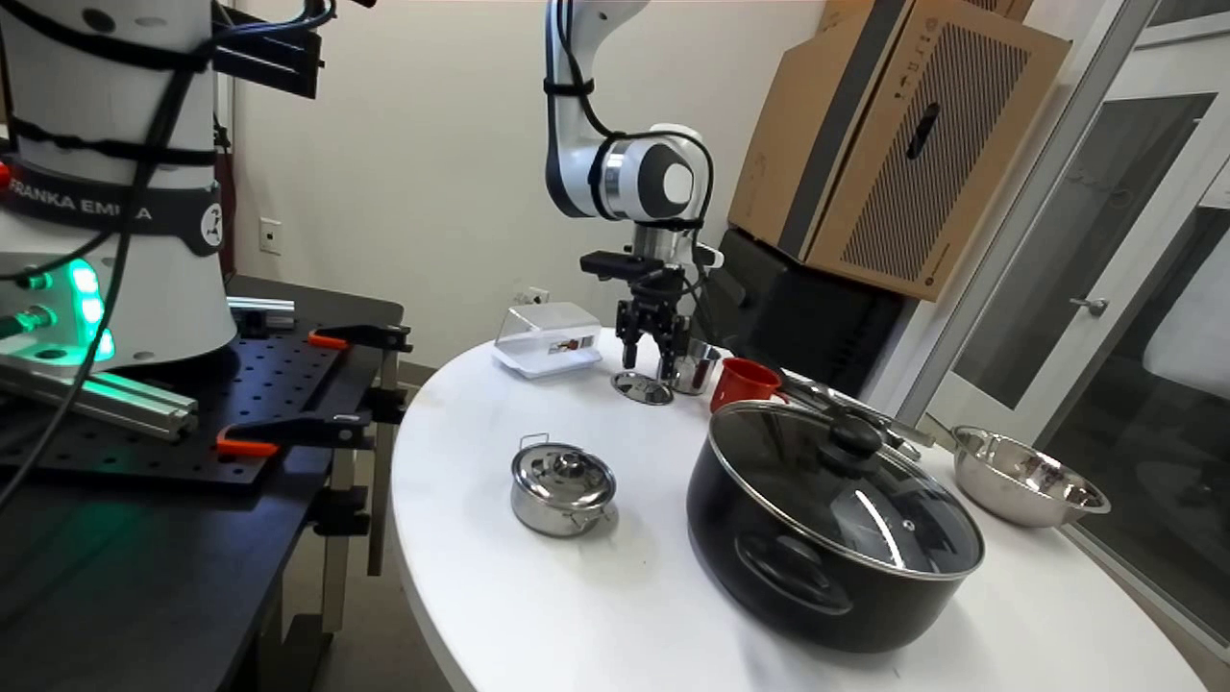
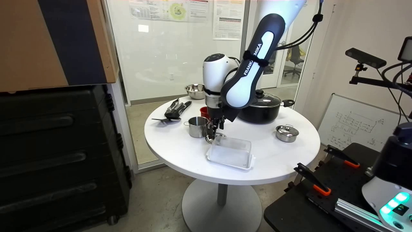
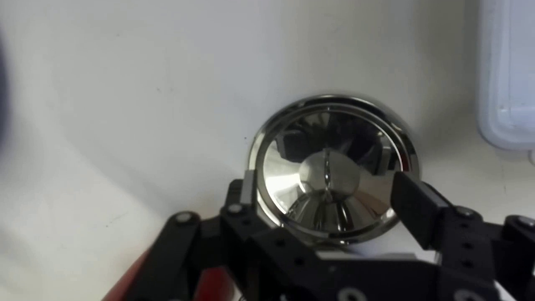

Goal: Remove the silver lid from the silver pot on the left

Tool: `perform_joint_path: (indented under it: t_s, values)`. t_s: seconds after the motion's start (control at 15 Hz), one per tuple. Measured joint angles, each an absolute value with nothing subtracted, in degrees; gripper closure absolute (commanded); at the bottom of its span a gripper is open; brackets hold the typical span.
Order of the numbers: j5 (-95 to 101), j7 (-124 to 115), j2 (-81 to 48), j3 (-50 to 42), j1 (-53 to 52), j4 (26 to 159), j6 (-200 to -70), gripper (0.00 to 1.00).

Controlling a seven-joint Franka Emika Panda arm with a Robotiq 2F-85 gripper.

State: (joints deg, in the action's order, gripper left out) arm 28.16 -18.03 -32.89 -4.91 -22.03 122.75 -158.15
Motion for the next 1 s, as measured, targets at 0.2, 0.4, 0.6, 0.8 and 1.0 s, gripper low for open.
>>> perform_joint_path:
  t_s: [0.2, 0.4, 0.6, 0.8, 1.0]
  values:
    - [28.2, -17.9, -29.8, -4.9, -22.0, 124.0, -158.2, 0.0]
    - [28.2, -18.1, -25.7, -5.2, -22.0, 125.8, -158.4, 0.0]
    - [30.0, -21.8, -22.1, -7.0, -22.8, 127.5, -161.4, 0.0]
    - [35.6, -29.5, -20.1, -11.1, -26.3, 128.0, -163.9, 0.0]
    - [40.1, -36.2, -19.3, -14.0, -30.4, 127.9, -164.0, 0.0]
